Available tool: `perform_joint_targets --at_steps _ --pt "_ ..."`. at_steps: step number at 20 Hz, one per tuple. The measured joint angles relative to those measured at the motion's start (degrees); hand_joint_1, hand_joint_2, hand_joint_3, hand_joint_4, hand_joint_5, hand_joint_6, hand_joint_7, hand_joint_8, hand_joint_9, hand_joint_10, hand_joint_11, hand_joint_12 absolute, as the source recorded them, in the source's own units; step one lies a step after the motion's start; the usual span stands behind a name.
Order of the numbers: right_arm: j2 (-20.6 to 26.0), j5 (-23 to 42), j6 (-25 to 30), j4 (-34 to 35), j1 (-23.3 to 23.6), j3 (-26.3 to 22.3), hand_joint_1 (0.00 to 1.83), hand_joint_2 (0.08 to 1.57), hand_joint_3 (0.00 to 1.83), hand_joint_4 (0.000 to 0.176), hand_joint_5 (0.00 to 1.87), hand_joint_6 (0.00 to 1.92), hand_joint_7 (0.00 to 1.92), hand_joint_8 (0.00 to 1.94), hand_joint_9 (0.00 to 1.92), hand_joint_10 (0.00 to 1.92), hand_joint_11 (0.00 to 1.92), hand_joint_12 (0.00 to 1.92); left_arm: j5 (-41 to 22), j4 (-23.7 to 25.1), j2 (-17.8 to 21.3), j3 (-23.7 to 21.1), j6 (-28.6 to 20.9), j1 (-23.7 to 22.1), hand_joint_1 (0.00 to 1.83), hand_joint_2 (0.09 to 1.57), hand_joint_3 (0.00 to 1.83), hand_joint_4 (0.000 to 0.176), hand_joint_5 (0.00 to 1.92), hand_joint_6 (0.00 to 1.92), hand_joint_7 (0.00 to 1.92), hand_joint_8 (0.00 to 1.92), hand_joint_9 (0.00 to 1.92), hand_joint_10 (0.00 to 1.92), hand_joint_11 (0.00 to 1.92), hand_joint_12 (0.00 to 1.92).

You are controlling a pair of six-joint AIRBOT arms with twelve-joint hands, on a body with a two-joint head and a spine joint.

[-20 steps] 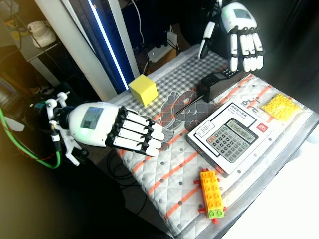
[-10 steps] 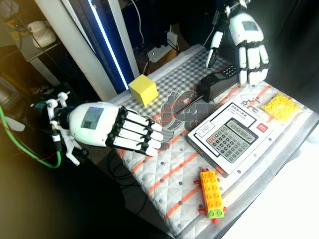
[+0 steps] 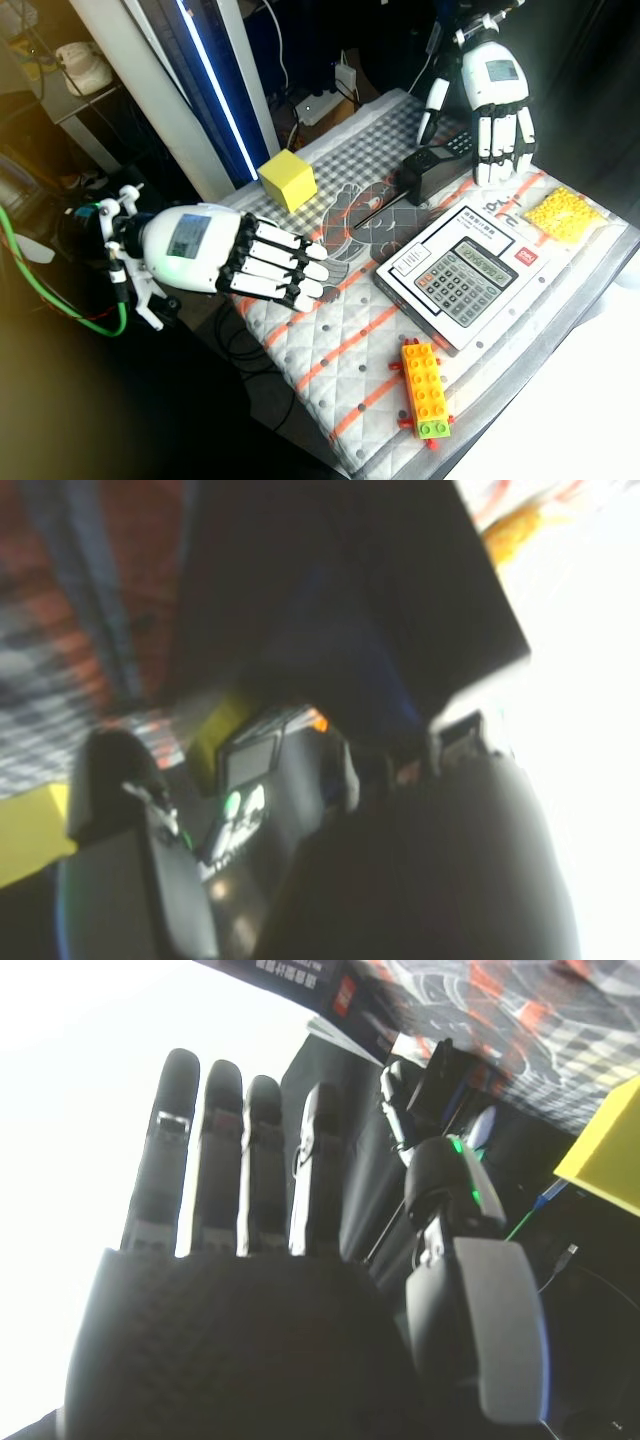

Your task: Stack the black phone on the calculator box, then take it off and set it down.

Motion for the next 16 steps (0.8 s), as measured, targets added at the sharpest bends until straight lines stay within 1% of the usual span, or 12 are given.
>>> perform_joint_targets --at_steps 1,2,3,4,5,6,7,9,10,12,13,16 --pt "-0.07 0.00 0.02 0.00 0.00 0.00 0.34 1.31 0.00 0.075 0.48 0.00 0.40 0.00 0.56 0.00 0.46 0.57 0.17 0.02 -0.22 0.00 -0.02 0.00 1.36 1.08 0.00 0.000 0.68 0.03 0.97 0.96 0.79 0.12 0.07 1.00" --pt "-0.11 -0.07 0.02 0.02 0.00 0.00 0.36 1.31 0.00 0.073 0.47 0.01 0.39 0.01 0.48 0.00 0.40 0.46 0.07 -0.22 -0.39 0.00 -0.04 0.00 1.45 1.11 0.03 0.000 0.80 0.07 0.98 1.03 0.73 1.11 0.16 1.12" --pt "-0.11 -0.13 0.02 -0.04 0.00 0.00 0.41 1.31 0.00 0.063 0.47 0.00 0.39 0.00 0.42 0.00 0.38 0.34 0.04 -0.17 -0.39 0.17 0.15 -0.13 1.47 1.15 0.01 0.000 0.82 0.08 0.88 1.15 0.73 1.34 0.26 1.27" --pt "-0.11 -0.26 0.02 0.02 0.00 0.00 0.43 1.31 0.00 0.061 0.47 0.00 0.39 0.00 0.40 0.00 0.39 0.26 -0.09 -0.79 -0.42 0.17 0.07 -0.11 1.47 1.16 0.00 0.000 0.82 0.08 0.86 1.19 0.73 1.40 0.28 1.31" --pt "-0.11 -0.28 0.04 0.07 0.00 0.00 0.45 1.31 0.00 0.046 0.47 0.00 0.37 0.00 0.36 0.00 0.35 0.22 -0.31 -0.98 -0.42 0.17 0.09 -0.11 1.38 1.18 0.00 0.000 0.67 1.05 0.91 1.16 0.81 1.36 0.41 1.41" --pt "-0.11 -0.26 0.15 0.00 0.00 0.00 0.45 1.31 0.00 0.048 0.47 0.00 0.36 0.00 0.35 0.00 0.34 0.21 -0.37 -1.53 -0.46 0.17 0.00 -0.11 1.36 1.19 0.00 0.000 0.62 1.27 0.90 1.18 0.82 1.38 0.46 1.48" --pt "-0.17 -0.28 0.26 0.04 -0.13 0.00 0.44 1.31 0.00 0.034 0.48 0.00 0.37 0.00 0.37 0.01 0.36 0.21 -0.61 -2.14 -0.57 0.17 -0.26 -0.11 1.46 1.13 0.00 0.000 0.49 1.02 0.92 1.08 0.83 1.34 0.42 1.55" --pt "-0.31 -0.28 0.46 0.02 -0.66 0.00 0.41 1.31 0.00 0.040 0.48 0.00 0.39 0.01 0.38 0.01 0.37 0.22 -3.87 -2.86 -0.63 -0.07 -3.32 0.52 1.49 1.10 0.00 0.000 0.49 0.81 0.91 1.03 0.92 1.25 0.52 1.50" --pt "-0.39 -0.39 0.57 0.02 -0.66 0.00 0.42 1.31 0.00 0.045 0.46 0.00 0.39 0.01 0.39 0.01 0.37 0.23 -5.88 -2.58 -0.55 -0.20 -6.56 0.85 1.50 1.07 0.00 0.000 0.52 0.77 0.98 0.94 0.97 1.16 0.53 1.47" --pt "-0.42 -0.33 0.70 0.00 -0.66 0.00 0.44 1.31 0.00 0.025 0.47 0.00 0.39 0.00 0.39 0.00 0.36 0.22 -8.28 -0.61 0.61 -0.92 -9.90 0.85 1.51 1.01 0.00 0.000 0.55 0.72 1.14 0.71 1.11 0.93 0.60 1.26" --pt "-0.42 -0.31 0.70 0.07 -0.66 0.00 0.43 1.32 0.00 0.026 0.47 0.00 0.38 0.00 0.37 0.00 0.35 0.22 -9.57 0.13 1.79 -1.77 -10.43 0.83 1.51 0.99 0.00 0.000 0.55 0.72 1.21 0.63 1.14 0.84 0.60 1.18" --pt "-0.42 -0.31 0.70 0.04 -0.66 0.02 0.40 1.32 0.00 0.028 0.45 0.00 0.38 0.00 0.37 0.00 0.35 0.22 -12.39 2.38 4.50 -3.76 -10.45 -0.55 1.51 0.98 0.00 0.000 0.51 0.74 1.24 0.54 1.16 0.84 0.54 1.16"
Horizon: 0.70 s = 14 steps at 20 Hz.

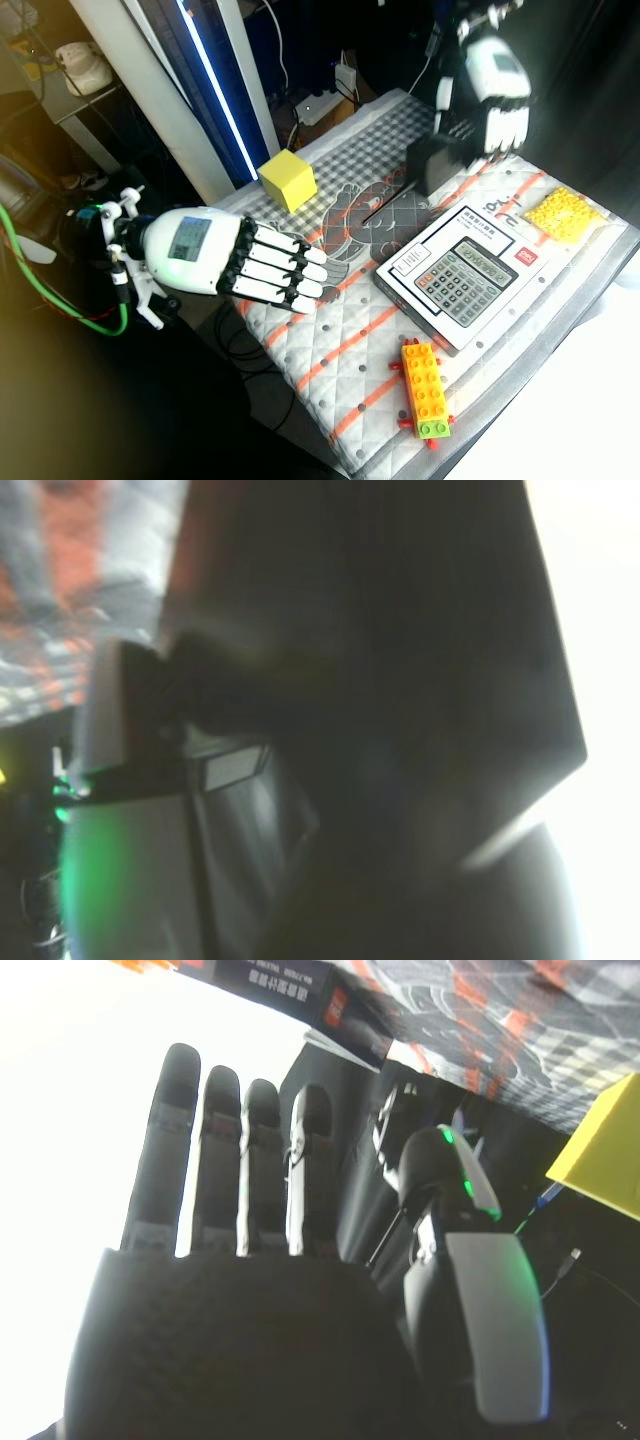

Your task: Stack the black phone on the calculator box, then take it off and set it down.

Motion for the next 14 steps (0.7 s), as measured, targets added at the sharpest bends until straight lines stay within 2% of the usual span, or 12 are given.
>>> perform_joint_targets --at_steps 1,2,3,4,6,7,8,10,11,12,13,14 --pt "0.00 0.00 0.00 0.00 0.00 0.00 0.40 1.32 0.00 0.029 0.46 0.00 0.38 0.00 0.38 0.00 0.36 0.23 -0.70 0.63 -0.02 -0.02 -0.13 -0.50 1.52 0.96 0.00 0.000 0.51 0.74 1.27 0.46 1.20 0.78 0.62 1.10" --pt "0.00 0.02 0.02 -0.07 0.00 -0.02 0.41 1.32 0.00 0.029 0.46 0.00 0.39 0.01 0.39 0.01 0.37 0.23 -1.53 2.19 -0.04 -0.15 -0.17 -1.92 1.52 0.96 0.00 0.000 0.51 0.73 1.29 0.44 1.20 0.78 0.60 1.08" --pt "0.00 0.02 0.02 -0.04 0.00 0.00 0.44 1.32 0.00 0.036 0.46 0.00 0.39 0.00 0.41 0.01 0.39 0.23 -1.62 2.58 -0.15 -0.20 -0.11 -2.38 1.51 0.97 0.00 0.000 0.50 0.75 1.28 0.57 1.15 0.73 0.46 0.99" --pt "0.00 0.00 0.02 0.02 0.00 0.04 0.44 1.32 0.00 0.038 0.45 0.00 0.39 0.00 0.41 0.01 0.39 0.23 -1.92 3.04 -0.33 -0.20 -0.15 -3.26 1.51 0.97 0.00 0.000 0.48 0.78 1.25 0.66 1.14 0.69 0.43 0.95" --pt "-0.04 -0.02 0.02 0.11 0.00 0.28 0.42 1.32 0.00 0.052 0.44 0.00 0.38 0.00 0.42 0.01 0.42 0.24 -2.08 3.74 -1.36 0.42 -0.20 -4.92 1.52 0.97 0.00 0.000 0.54 0.72 1.25 0.72 1.17 0.58 0.38 0.85" --pt "-0.28 0.02 0.02 0.17 0.00 0.55 0.43 1.32 0.00 0.042 0.45 0.00 0.40 0.00 0.44 0.01 0.43 0.25 -1.42 3.76 -2.38 1.55 -0.17 -6.16 1.50 1.02 0.00 0.000 0.51 0.70 1.15 0.88 1.04 0.79 0.26 0.92" --pt "-0.46 0.04 0.02 0.33 0.00 0.59 0.44 1.32 0.00 0.035 0.46 0.00 0.40 0.00 0.44 0.01 0.44 0.25 -0.66 3.76 -3.17 2.58 -0.15 -7.41 1.50 1.04 0.00 0.000 0.49 0.70 1.11 0.97 0.99 0.87 0.21 0.94" --pt "-0.72 -0.04 0.02 -0.15 0.00 0.59 0.45 1.32 0.00 0.029 0.46 0.00 0.40 0.00 0.43 0.01 0.42 0.24 1.14 3.45 -4.98 5.27 -0.17 -10.60 1.50 1.02 0.00 0.000 0.50 0.68 1.11 0.93 1.07 0.78 0.46 0.98" --pt "-1.01 0.04 0.02 -0.07 0.00 0.81 0.45 1.32 0.00 0.043 0.45 0.00 0.40 0.00 0.42 0.00 0.41 0.24 1.62 3.30 -6.08 6.69 -0.07 -12.04 1.50 1.01 0.00 0.000 0.50 0.67 1.13 0.92 1.09 0.72 0.32 0.91" --pt "-1.25 -0.02 0.02 0.22 0.00 0.94 0.44 1.32 0.00 0.047 0.45 0.00 0.40 0.00 0.41 0.00 0.40 0.24 2.29 3.13 -7.21 7.82 -0.17 -12.79 1.51 1.01 0.00 0.000 0.51 0.67 1.15 0.91 1.10 0.68 0.25 0.85" --pt "-1.46 -0.04 0.02 0.15 0.02 1.18 0.44 1.32 0.00 0.050 0.45 0.00 0.40 0.00 0.41 0.00 0.40 0.24 3.28 2.60 -8.68 9.07 -0.17 -13.64 1.51 1.01 0.00 0.000 0.53 0.65 1.15 0.92 1.09 0.68 0.22 0.81" --pt "-1.64 0.00 0.02 0.15 0.02 1.20 0.44 1.32 0.00 0.041 0.45 0.00 0.40 0.00 0.41 0.00 0.39 0.23 4.61 2.71 -10.10 10.34 -0.17 -14.49 1.50 1.02 0.00 0.000 0.54 0.62 1.13 0.98 1.06 0.71 0.19 0.80"
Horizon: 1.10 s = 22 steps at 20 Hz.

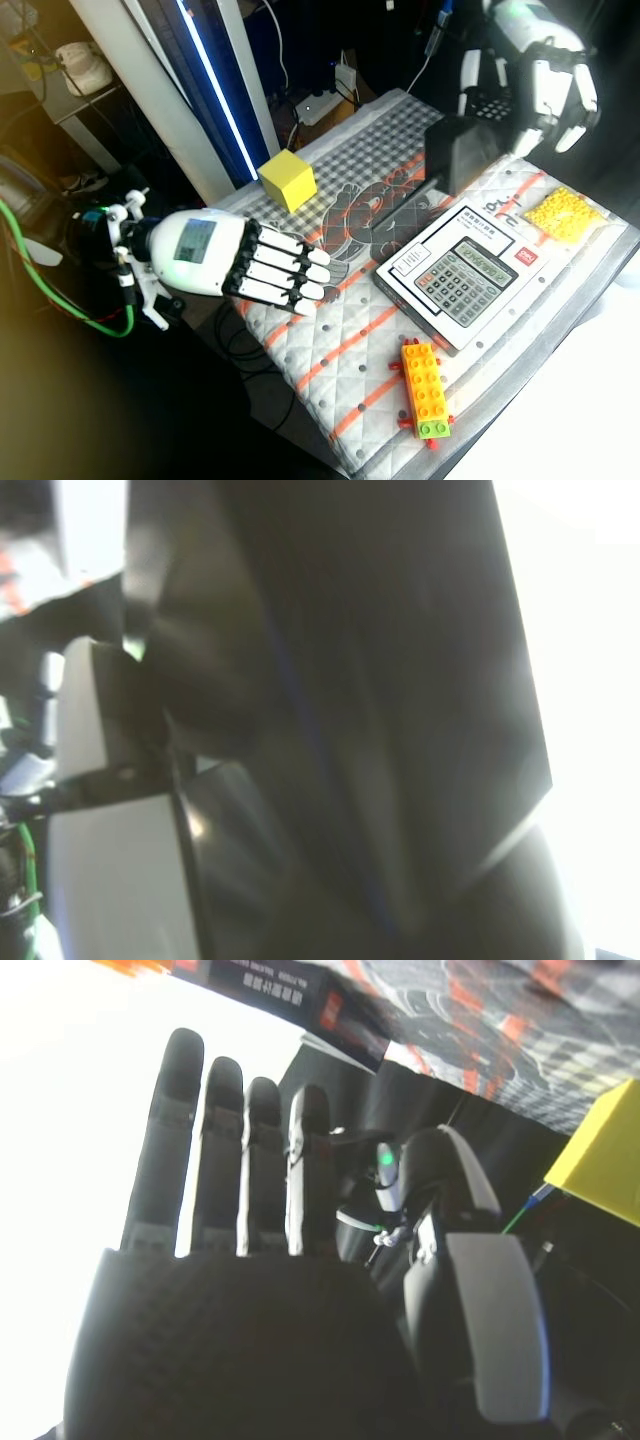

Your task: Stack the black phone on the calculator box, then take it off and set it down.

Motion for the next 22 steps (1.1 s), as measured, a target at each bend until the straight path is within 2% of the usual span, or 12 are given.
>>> perform_joint_targets --at_steps 4,5,6,7,8,11,14,15,16,17,19,22 --pt "-0.35 0.00 0.02 -0.24 0.04 0.26 0.44 1.32 0.00 0.028 0.47 0.00 0.40 0.00 0.42 0.00 0.40 0.25 3.87 -1.29 -6.34 6.14 -0.07 -2.75 1.51 1.01 0.00 0.000 0.58 0.58 1.16 0.91 1.09 0.68 0.10 0.98" --pt "-0.42 0.02 0.02 -0.15 0.07 0.35 0.44 1.32 0.00 0.023 0.47 0.00 0.41 0.00 0.42 0.00 0.40 0.25 4.26 -1.49 -7.45 7.21 -0.15 -3.21 1.51 1.00 0.00 0.000 0.61 0.54 1.15 0.90 1.14 0.63 0.19 0.96" --pt "-0.48 -0.09 0.02 -0.22 0.31 0.50 0.45 1.32 0.00 0.015 0.48 0.01 0.42 0.00 0.43 0.00 0.40 0.26 5.18 -1.60 -8.90 8.79 -0.59 -3.63 1.51 1.00 0.00 0.000 0.65 0.53 1.10 0.89 1.18 0.66 0.59 1.00" --pt "-0.85 -0.04 0.02 -0.20 0.46 0.81 0.44 1.32 0.00 0.011 0.49 0.00 0.41 0.00 0.42 0.00 0.39 0.26 5.88 -1.88 -10.14 9.94 -0.66 -3.96 1.40 1.10 0.00 0.000 0.72 1.14 1.08 0.91 1.02 0.89 0.62 0.95" --pt "-1.03 0.09 0.02 -0.09 0.46 0.81 0.44 1.32 0.00 0.010 0.49 0.01 0.41 0.00 0.42 0.00 0.38 0.26 6.69 -1.95 -11.58 11.30 -0.76 -4.20 1.38 1.11 0.00 0.000 0.79 1.26 1.06 0.91 0.97 0.97 0.64 0.96" --pt "-1.68 0.00 0.04 -0.61 0.46 0.90 0.41 1.32 0.00 0.053 0.49 0.00 0.40 0.00 0.40 0.01 0.37 0.26 8.98 -2.84 -14.86 14.14 -0.79 -4.20 1.37 1.09 0.00 0.000 0.99 0.93 1.01 0.93 0.97 1.15 0.88 1.19" --pt "-1.73 -0.15 0.04 -0.85 0.90 1.05 0.46 1.32 0.00 0.021 0.50 0.00 0.43 0.01 0.42 0.01 0.36 0.27 10.45 -2.99 -16.28 14.84 -0.83 -4.11 1.36 1.12 0.00 0.000 0.92 0.99 0.97 1.01 0.93 1.22 0.78 1.23" --pt "-1.73 0.15 0.02 -0.83 0.90 1.05 0.42 1.32 0.00 0.024 0.50 0.00 0.44 0.01 0.42 0.00 0.35 0.27 10.36 -2.99 -16.52 14.84 -0.85 -4.02 1.18 1.15 0.01 0.000 0.87 1.12 0.79 0.54 0.78 0.72 0.58 1.09" --pt "-1.75 0.00 0.04 -0.87 0.90 1.05 0.41 1.32 0.00 0.017 0.50 0.00 0.44 0.01 0.42 0.01 0.36 0.28 10.29 -3.08 -16.63 14.91 -0.87 -3.85 1.17 1.05 0.00 0.000 0.70 0.47 0.72 0.25 0.75 0.44 0.53 0.98" --pt "-1.84 0.02 0.04 -1.03 0.90 1.05 0.39 1.33 0.00 0.016 0.49 0.00 0.44 0.00 0.43 0.01 0.36 0.29 10.34 -3.13 -16.98 15.28 -0.90 -3.34 1.14 1.01 0.00 0.000 0.67 0.16 0.70 0.09 0.75 0.23 0.49 0.89" --pt "-1.86 -0.15 0.17 -0.94 0.87 1.05 0.34 1.33 0.00 0.031 0.48 0.00 0.43 0.00 0.43 0.00 0.36 0.30 10.38 -3.54 -17.20 15.30 -0.94 -2.99 1.01 0.97 0.00 0.000 0.54 0.01 0.58 0.00 0.62 0.03 0.27 0.94" --pt "-2.19 -0.04 0.13 -1.05 0.87 1.09 0.43 1.33 0.00 0.031 0.48 0.00 0.43 0.00 0.42 0.00 0.26 0.50 9.11 -3.54 -17.35 15.30 -1.07 -2.99 0.84 0.96 0.00 0.073 0.40 0.00 0.41 0.00 0.41 0.00 0.04 0.92"
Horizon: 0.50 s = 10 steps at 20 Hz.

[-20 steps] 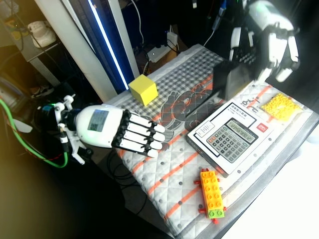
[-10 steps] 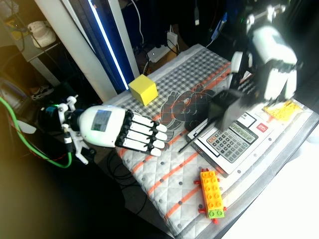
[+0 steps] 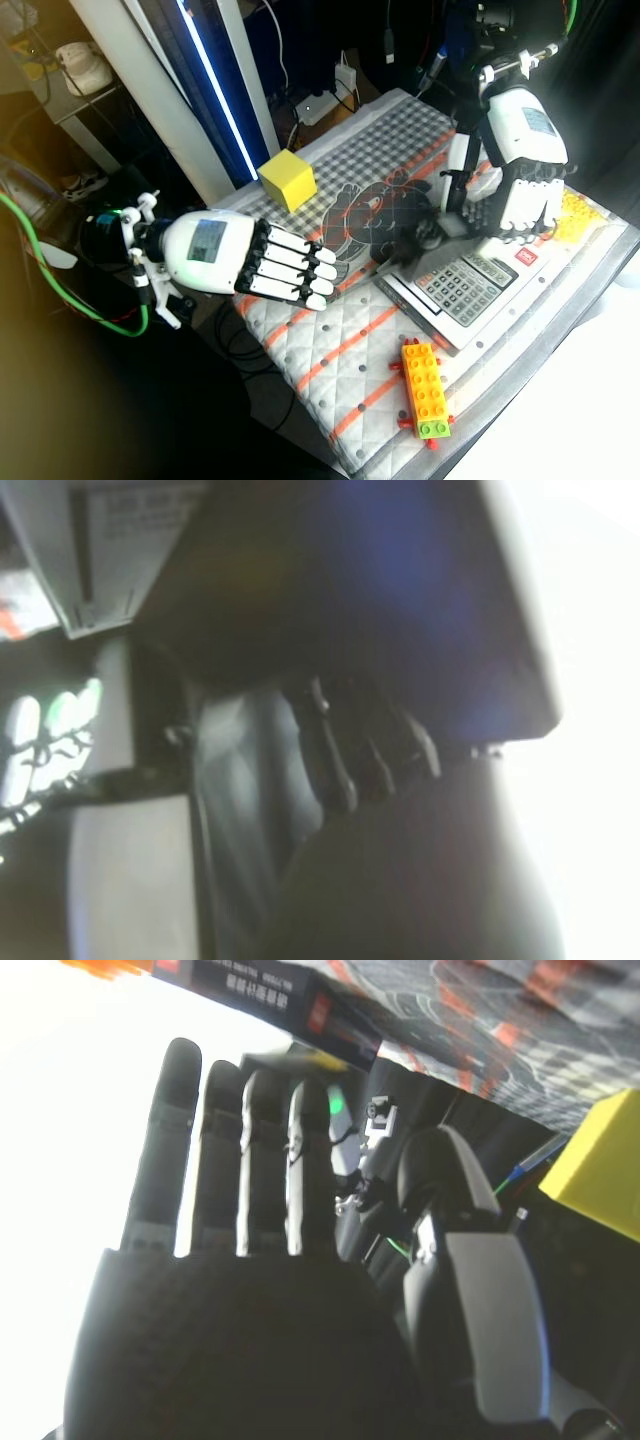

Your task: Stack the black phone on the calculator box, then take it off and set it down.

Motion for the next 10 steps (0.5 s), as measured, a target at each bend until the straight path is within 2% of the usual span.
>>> perform_joint_targets --at_steps 1,2,3,4,5,6,8,9,10 --pt "-0.17 -0.02 0.00 0.07 0.00 0.00 0.44 1.33 0.00 0.020 0.48 0.00 0.43 0.00 0.42 0.00 0.22 0.59 -0.04 -0.11 0.00 0.00 0.00 0.00 0.82 0.95 0.00 0.091 0.36 0.00 0.38 0.00 0.39 0.00 0.03 0.90" --pt "-0.22 -0.02 0.00 0.02 0.00 0.07 0.44 1.33 0.00 0.029 0.48 0.00 0.43 0.00 0.42 0.00 0.21 0.61 -0.09 -0.13 0.00 0.00 0.00 0.00 0.77 0.93 0.00 0.105 0.32 0.00 0.37 0.00 0.39 0.00 0.01 0.95" --pt "-0.22 -0.02 0.00 -0.02 0.00 0.11 0.37 1.33 0.00 0.044 0.48 0.00 0.44 0.00 0.43 0.00 0.21 0.63 -0.22 -0.15 -0.13 0.02 0.00 0.00 0.75 0.92 0.00 0.128 0.28 0.00 0.34 0.00 0.39 0.00 0.00 0.96" --pt "-0.22 0.04 0.00 0.02 0.00 0.22 0.36 1.32 0.00 0.045 0.49 0.00 0.45 0.00 0.44 0.01 0.22 0.64 -0.26 -0.22 -0.24 0.00 0.00 0.02 0.74 0.91 0.00 0.138 0.27 0.00 0.33 0.00 0.38 0.00 0.00 0.96" --pt "-0.22 0.02 0.00 0.07 0.00 0.24 0.38 1.34 0.00 0.027 0.49 0.00 0.45 0.00 0.44 0.00 0.20 0.69 -0.37 -0.26 -0.24 0.00 0.00 0.13 0.71 0.91 0.00 0.145 0.25 0.00 0.32 0.00 0.37 0.00 0.00 0.93" --pt "-0.22 0.04 0.04 0.07 0.00 0.24 0.36 1.33 0.00 0.036 0.48 0.00 0.44 0.00 0.44 0.00 0.19 0.71 -0.85 -0.39 -0.22 0.00 0.00 0.44 0.69 0.90 0.00 0.153 0.24 0.00 0.31 0.00 0.35 0.00 0.00 0.95" --pt "-0.22 0.02 0.28 0.04 0.00 0.24 0.37 1.33 0.00 0.033 0.49 0.00 0.45 0.00 0.45 0.00 0.20 0.72 -1.97 -0.92 1.14 -2.05 -0.07 1.38 0.72 0.92 0.00 0.116 0.23 0.00 0.28 0.00 0.30 0.00 0.00 0.78" --pt "-0.22 0.00 0.50 0.07 0.00 0.28 0.37 1.33 0.00 0.026 0.49 0.00 0.45 0.00 0.46 0.01 0.20 0.72 -2.93 -0.72 2.40 -3.74 -0.15 1.86 0.73 0.93 0.00 0.123 0.23 0.00 0.27 0.00 0.28 0.00 0.00 0.71" --pt "-0.22 0.00 0.87 0.04 0.02 0.33 0.39 1.32 0.00 0.025 0.48 0.00 0.44 0.00 0.45 0.00 0.20 0.71 -3.96 -0.63 3.61 -5.25 -0.17 2.51 0.69 0.92 0.00 0.160 0.22 0.00 0.26 0.00 0.26 0.00 0.00 0.71"
